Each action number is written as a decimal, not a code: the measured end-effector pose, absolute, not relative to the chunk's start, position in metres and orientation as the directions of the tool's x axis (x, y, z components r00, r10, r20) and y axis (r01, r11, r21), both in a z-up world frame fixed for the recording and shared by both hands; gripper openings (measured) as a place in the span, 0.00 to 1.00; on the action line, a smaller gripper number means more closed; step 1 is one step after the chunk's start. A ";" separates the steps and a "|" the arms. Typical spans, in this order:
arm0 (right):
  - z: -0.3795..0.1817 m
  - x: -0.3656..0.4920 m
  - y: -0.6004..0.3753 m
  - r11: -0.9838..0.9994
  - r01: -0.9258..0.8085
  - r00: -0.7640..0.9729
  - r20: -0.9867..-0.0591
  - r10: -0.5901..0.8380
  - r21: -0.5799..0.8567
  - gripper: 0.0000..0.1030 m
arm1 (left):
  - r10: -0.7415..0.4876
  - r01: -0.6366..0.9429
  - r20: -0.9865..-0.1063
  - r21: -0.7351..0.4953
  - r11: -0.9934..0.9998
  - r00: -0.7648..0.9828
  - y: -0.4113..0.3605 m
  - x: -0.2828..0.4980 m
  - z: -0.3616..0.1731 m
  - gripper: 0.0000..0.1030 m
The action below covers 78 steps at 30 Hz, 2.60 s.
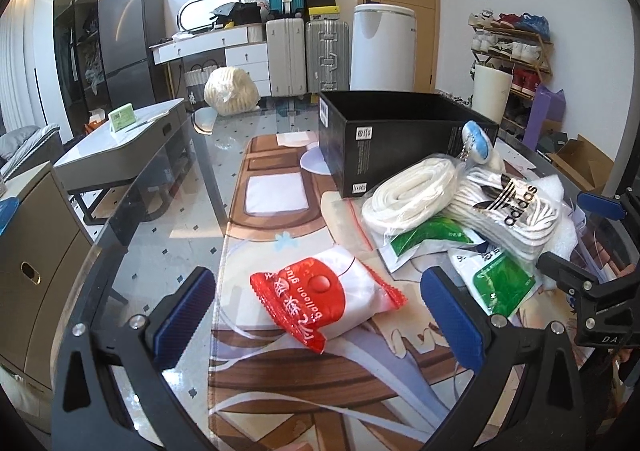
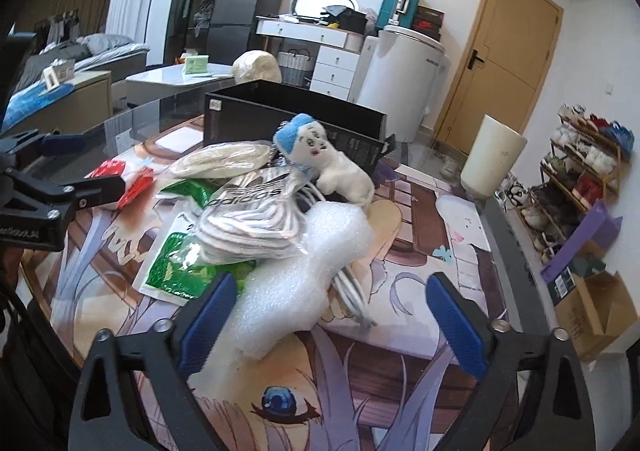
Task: Organize soft objects
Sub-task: 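Grasp the bubble-wrap roll with the right tool while the left tool grasps the red-white packet, then carry both items over the black box and open both tools to drop them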
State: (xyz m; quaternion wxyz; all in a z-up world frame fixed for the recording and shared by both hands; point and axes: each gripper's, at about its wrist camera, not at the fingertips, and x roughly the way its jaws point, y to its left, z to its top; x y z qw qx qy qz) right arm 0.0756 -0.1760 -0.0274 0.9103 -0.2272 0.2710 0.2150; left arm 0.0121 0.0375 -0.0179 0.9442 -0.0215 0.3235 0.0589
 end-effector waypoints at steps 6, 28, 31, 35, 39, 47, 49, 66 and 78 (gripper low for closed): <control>-0.032 0.074 -0.172 0.787 -0.536 0.747 -0.606 0.273 -0.306 0.70 | 0.078 -0.132 -0.652 -0.034 0.991 0.754 0.042 0.017 -0.022 1.00; -0.026 0.079 -0.196 0.800 -0.591 0.665 -0.624 0.411 -0.102 0.35 | -0.030 -0.079 -0.660 -0.135 0.988 0.751 0.050 0.018 -0.028 0.47; -0.023 0.079 -0.199 0.802 -0.592 0.663 -0.615 0.427 -0.082 0.32 | -0.030 -0.078 -0.655 -0.135 0.988 0.755 0.050 0.017 -0.027 0.46; -0.021 0.081 -0.204 0.804 -0.593 0.653 -0.615 0.442 -0.051 0.32 | -0.026 -0.079 -0.644 -0.134 0.988 0.764 0.050 0.015 -0.025 0.46; -0.022 0.083 -0.205 0.802 -0.594 0.652 -0.616 0.442 -0.054 0.32 | -0.017 -0.088 -0.629 -0.135 0.987 0.777 0.053 0.011 -0.021 0.46; -0.024 0.087 -0.200 0.811 -0.578 0.670 -0.622 0.406 -0.094 0.38 | -0.009 -0.093 -0.612 -0.133 0.987 0.791 0.053 0.008 -0.017 0.46; -0.023 0.088 -0.199 0.813 -0.572 0.680 -0.615 0.400 -0.104 0.41 | -0.008 -0.092 -0.609 -0.134 0.987 0.793 0.053 0.009 -0.015 0.46; -0.010 0.092 -0.197 0.790 -0.600 0.709 -0.541 0.453 -0.124 0.30 | -0.014 -0.079 -0.582 -0.134 0.988 0.813 0.050 0.007 -0.007 0.46; 0.007 0.086 -0.208 0.799 -0.595 0.727 -0.480 0.490 -0.085 0.29 | -0.032 -0.042 -0.544 -0.123 0.992 0.839 0.040 0.012 0.010 0.46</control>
